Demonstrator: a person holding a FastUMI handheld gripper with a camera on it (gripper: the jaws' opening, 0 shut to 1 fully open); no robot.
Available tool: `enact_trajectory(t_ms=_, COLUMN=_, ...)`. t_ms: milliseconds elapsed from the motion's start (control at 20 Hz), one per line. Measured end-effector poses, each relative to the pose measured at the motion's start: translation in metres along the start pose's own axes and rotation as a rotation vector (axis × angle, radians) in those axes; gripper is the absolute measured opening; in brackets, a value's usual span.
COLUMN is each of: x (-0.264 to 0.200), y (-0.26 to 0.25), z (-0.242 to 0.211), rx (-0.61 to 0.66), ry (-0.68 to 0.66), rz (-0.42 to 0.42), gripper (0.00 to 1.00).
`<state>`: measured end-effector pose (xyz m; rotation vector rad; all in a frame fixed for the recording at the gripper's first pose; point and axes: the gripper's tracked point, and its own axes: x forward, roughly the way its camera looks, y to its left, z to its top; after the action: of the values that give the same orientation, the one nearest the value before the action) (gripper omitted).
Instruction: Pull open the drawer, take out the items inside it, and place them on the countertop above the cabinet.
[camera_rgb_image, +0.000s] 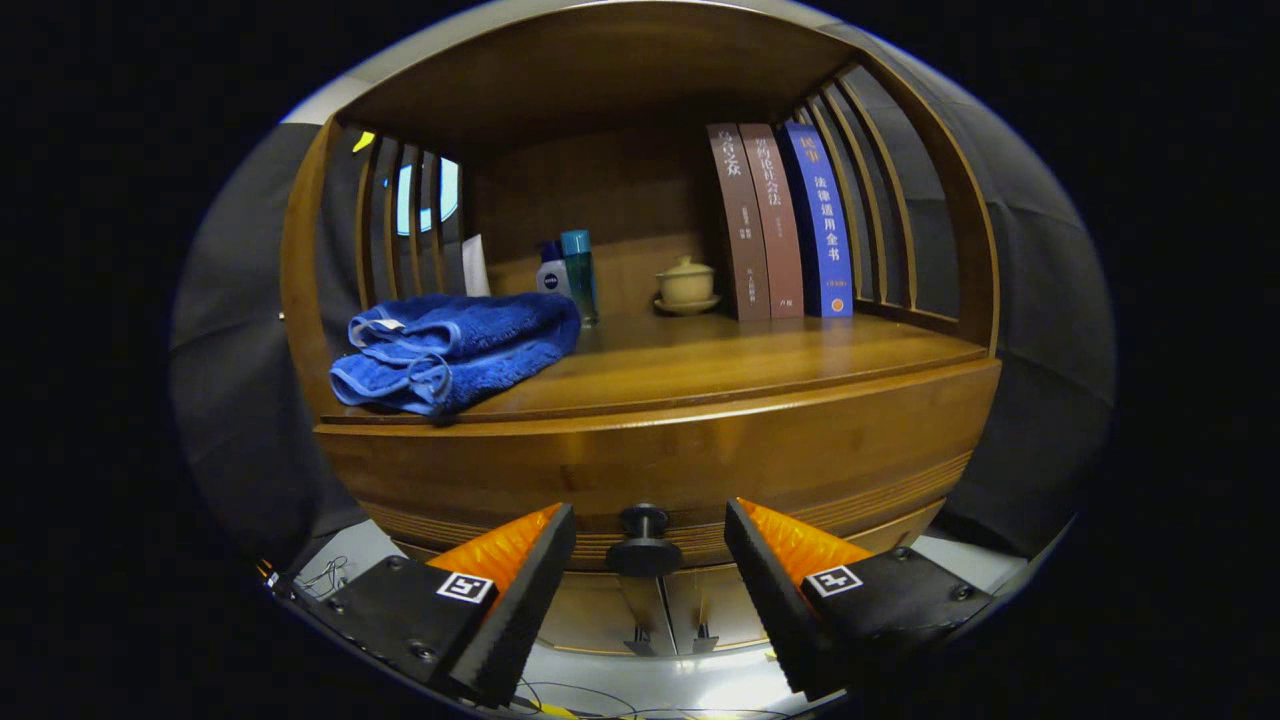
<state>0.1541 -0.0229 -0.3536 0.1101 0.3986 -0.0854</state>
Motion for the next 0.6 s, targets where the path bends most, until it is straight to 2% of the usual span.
enact_trajectory(t_ms=100, x=0.007, y=0.001, z=-0.008, rx=0.006, ry=0.025, rz=0.002, gripper=0.98)
enact_trajectory(t_ms=200, x=0.011, y=0.002, z=-0.014, rx=-0.001, ry=0.045, rz=0.002, gripper=0.90)
enact_trajectory(t_ms=350, x=0.008, y=0.002, z=-0.020, rx=-0.006, ry=0.066, rz=-0.007, gripper=0.57)
enact_trajectory(t_ms=450, x=0.006, y=0.002, z=-0.019, rx=-0.011, ry=0.062, rz=-0.019, gripper=0.47)
enact_trajectory(t_ms=500, x=0.015, y=0.001, z=-0.023, rx=-0.021, ry=0.062, rz=-0.025, gripper=0.47)
enact_trajectory(t_ms=550, x=0.007, y=0.001, z=-0.019, rx=-0.027, ry=0.066, rz=-0.024, gripper=0.40)
enact_trajectory(t_ms=600, x=0.007, y=0.001, z=-0.019, rx=-0.029, ry=0.070, rz=-0.022, gripper=0.40)
